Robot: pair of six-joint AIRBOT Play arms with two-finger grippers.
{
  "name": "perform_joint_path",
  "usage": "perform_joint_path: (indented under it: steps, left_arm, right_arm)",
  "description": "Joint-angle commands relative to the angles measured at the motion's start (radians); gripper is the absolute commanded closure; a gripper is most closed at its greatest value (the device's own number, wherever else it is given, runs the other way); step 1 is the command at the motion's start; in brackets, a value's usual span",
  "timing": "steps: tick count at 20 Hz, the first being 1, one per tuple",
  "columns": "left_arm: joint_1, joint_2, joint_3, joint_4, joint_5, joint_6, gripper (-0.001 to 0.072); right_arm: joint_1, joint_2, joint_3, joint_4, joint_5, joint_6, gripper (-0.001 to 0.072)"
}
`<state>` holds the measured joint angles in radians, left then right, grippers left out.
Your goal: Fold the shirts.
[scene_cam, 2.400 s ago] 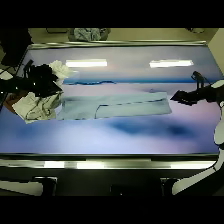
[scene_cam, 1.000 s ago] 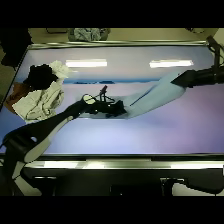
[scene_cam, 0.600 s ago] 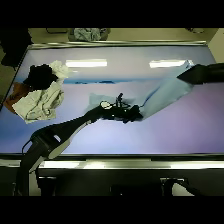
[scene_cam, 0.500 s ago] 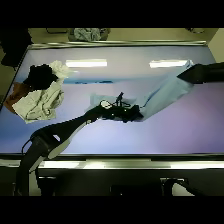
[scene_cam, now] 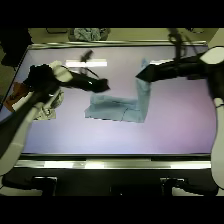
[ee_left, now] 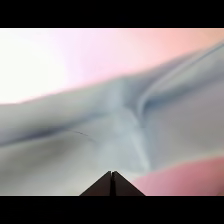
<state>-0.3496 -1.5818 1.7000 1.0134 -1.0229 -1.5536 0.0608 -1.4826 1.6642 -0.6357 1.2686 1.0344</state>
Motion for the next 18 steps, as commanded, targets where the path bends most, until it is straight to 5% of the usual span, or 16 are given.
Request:
perform_joint_path:
  steps: [1, 5, 6, 7, 8, 12, 18]
  left_arm:
    - [0.177, 0.208, 0.001, 0.180, -0.090, -0.029, 0.0680]
    - [0.256, 0.358, 0.001, 0.180, -0.114, -0.029, 0.0679]
    - [0.255, 0.378, 0.001, 0.180, -0.114, -0.029, 0.0679]
    - [0.247, 0.394, 0.001, 0.180, -0.114, -0.029, 0.0679]
    - [0.240, 0.403, 0.001, 0.180, -0.114, -0.029, 0.0679]
    - [0.230, 0.405, -0.012, 0.182, -0.114, -0.027, 0.0679]
    - [0.231, 0.405, -0.077, 0.189, -0.113, -0.025, 0.0678]
  right_arm:
    - [0.180, -0.115, 0.001, 0.063, -0.145, -0.006, 0.0668]
    - [0.325, -0.256, 0.001, 0.128, -0.220, -0.005, 0.0666]
    - [0.353, -0.280, 0.001, 0.127, -0.263, -0.001, 0.0615]
    - [0.380, -0.302, 0.001, 0.132, -0.309, 0.004, 0.0257]
    - [0.397, -0.314, 0.001, 0.145, -0.333, -0.010, 0.0032]
    - [0.318, -0.280, 0.001, 0.063, -0.259, -0.048, 0.0008]
    - [-0.074, -0.177, -0.002, -0.494, 0.089, 0.081, 0.0033]
